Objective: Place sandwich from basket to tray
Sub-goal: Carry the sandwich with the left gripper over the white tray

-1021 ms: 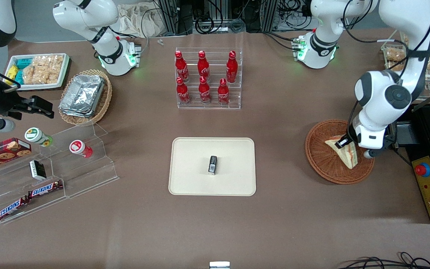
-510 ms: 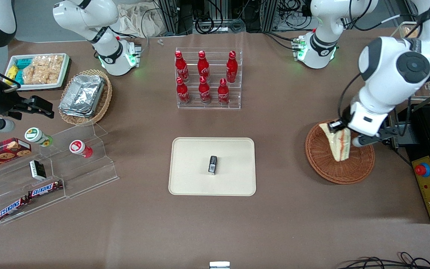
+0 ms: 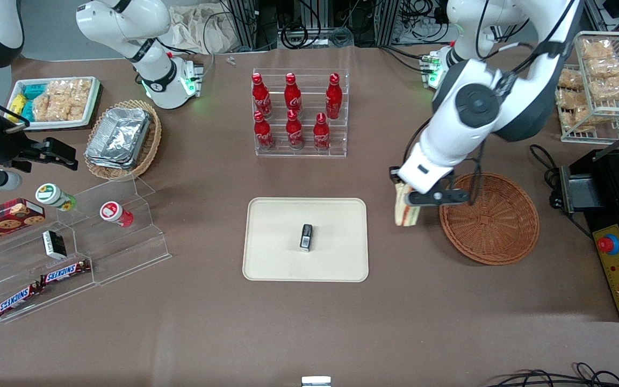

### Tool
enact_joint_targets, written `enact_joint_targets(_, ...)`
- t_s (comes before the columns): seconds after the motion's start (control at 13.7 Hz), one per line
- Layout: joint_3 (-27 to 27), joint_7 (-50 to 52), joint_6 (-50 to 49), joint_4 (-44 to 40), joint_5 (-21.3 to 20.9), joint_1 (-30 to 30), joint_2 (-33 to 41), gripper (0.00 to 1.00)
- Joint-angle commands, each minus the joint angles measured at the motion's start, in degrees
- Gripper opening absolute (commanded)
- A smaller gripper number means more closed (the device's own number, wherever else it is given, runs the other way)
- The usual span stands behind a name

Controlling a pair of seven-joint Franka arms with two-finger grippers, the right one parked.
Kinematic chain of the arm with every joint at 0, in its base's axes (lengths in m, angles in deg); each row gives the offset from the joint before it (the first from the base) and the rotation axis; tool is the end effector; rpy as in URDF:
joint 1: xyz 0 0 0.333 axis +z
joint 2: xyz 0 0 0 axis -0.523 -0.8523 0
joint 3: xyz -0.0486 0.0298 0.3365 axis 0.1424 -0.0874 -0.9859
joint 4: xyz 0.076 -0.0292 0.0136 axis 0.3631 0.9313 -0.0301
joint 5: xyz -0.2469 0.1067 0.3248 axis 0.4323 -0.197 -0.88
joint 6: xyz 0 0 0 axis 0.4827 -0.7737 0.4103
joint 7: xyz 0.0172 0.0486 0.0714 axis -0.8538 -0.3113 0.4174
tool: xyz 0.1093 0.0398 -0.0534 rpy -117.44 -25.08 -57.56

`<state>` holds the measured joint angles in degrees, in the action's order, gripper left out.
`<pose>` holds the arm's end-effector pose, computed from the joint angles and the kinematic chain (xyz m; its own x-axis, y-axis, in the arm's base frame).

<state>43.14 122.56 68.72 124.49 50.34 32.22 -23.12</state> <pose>0.5561 -0.3189 0.4062 0.9996 -0.0084 -0.0287 -0.0077 -0.9997 0.0253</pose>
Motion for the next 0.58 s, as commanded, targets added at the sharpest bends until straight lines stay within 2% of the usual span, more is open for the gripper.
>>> enact_joint_targets(0.0, 2.6, 10.8, -0.6, -6.6, -10.1, -4.7, -10.3, 0.0)
enact_joint_targets(0.22, 2.3, 20.8, 2.8, -10.4, -19.3, -9.4, -19.8, 0.0)
enact_joint_targets(0.36, 2.3, 24.9, 8.5, -10.4, -24.4, -9.6, -24.0, 0.0)
enact_joint_targets(0.51, 2.0, 25.3, 12.7, -10.5, -25.3, -9.4, -26.3, 0.0)
